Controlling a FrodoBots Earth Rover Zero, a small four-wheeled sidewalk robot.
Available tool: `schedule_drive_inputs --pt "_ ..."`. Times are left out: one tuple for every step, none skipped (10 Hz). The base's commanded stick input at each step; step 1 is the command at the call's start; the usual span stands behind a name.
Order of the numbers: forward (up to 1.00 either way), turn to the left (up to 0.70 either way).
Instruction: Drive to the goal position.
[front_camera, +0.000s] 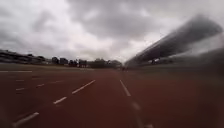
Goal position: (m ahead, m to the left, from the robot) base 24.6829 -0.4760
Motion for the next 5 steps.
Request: schedule_drive_inputs --pt "1.00 -0.01" --pt "1.00 -0.01" --pt "1.00 -0.01" --pt "1.00 -0.01" --pt "1.00 -0.01"
